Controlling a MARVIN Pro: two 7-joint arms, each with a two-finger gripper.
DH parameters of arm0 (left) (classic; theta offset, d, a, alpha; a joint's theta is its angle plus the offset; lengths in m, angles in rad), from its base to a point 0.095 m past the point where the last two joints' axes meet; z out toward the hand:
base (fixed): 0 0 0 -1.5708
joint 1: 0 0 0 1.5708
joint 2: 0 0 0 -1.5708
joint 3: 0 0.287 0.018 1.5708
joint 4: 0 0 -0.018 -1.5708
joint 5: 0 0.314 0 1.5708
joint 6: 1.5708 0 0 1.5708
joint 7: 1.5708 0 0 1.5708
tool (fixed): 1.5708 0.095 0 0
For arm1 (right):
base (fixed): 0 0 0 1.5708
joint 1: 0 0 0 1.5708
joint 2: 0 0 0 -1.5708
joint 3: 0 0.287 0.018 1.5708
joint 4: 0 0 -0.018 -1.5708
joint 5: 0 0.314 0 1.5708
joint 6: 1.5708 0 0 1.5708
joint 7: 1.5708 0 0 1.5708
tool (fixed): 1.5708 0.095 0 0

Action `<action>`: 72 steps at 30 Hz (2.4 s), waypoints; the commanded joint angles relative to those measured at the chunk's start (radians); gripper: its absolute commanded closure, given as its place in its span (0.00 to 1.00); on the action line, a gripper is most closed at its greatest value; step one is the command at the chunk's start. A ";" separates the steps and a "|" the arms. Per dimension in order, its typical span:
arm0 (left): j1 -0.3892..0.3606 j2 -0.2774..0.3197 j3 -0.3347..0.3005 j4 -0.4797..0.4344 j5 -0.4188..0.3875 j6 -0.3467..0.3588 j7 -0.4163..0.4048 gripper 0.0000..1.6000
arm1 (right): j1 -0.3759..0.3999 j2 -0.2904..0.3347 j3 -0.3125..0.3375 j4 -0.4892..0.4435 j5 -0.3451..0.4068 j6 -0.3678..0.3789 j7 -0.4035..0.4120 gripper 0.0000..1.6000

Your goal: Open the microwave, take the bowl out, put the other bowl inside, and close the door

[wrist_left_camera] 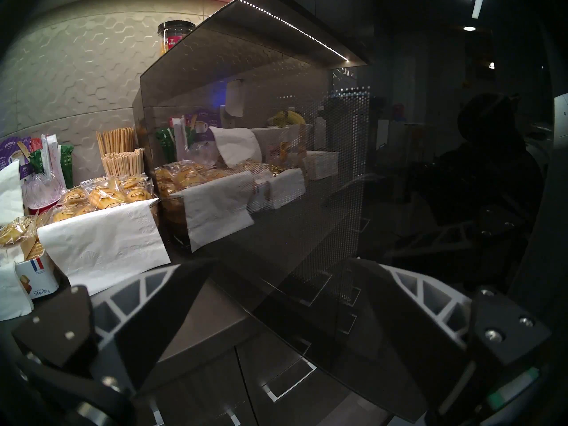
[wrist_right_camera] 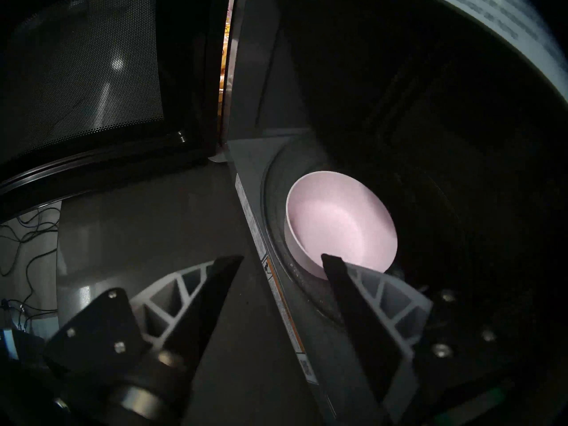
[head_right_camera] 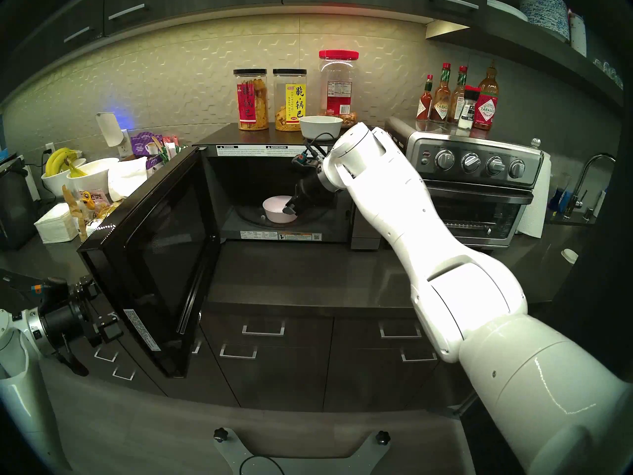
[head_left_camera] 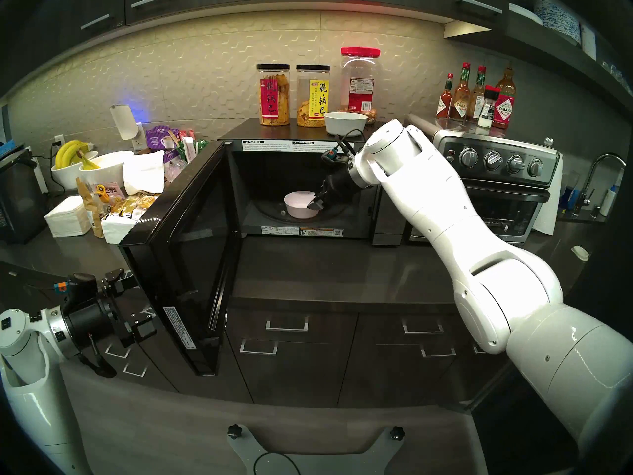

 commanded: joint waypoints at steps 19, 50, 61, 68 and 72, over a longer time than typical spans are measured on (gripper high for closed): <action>-0.002 0.002 0.002 -0.010 -0.004 -0.001 -0.005 0.00 | -0.177 0.233 0.089 -0.367 0.094 0.093 0.084 0.23; -0.002 0.002 0.002 -0.011 -0.004 -0.002 -0.006 0.00 | -0.524 0.543 0.256 -0.809 0.326 0.267 -0.059 0.00; -0.001 0.002 0.002 -0.012 -0.005 -0.002 -0.007 0.00 | -0.651 0.650 0.367 -0.960 0.452 0.327 -0.124 0.00; 0.000 0.002 0.002 -0.014 -0.006 -0.002 -0.009 0.00 | -0.768 0.712 0.474 -1.069 0.562 0.351 -0.174 0.00; 0.000 0.002 0.001 -0.014 -0.007 -0.002 -0.010 0.00 | -0.824 0.722 0.524 -1.085 0.616 0.351 -0.194 0.00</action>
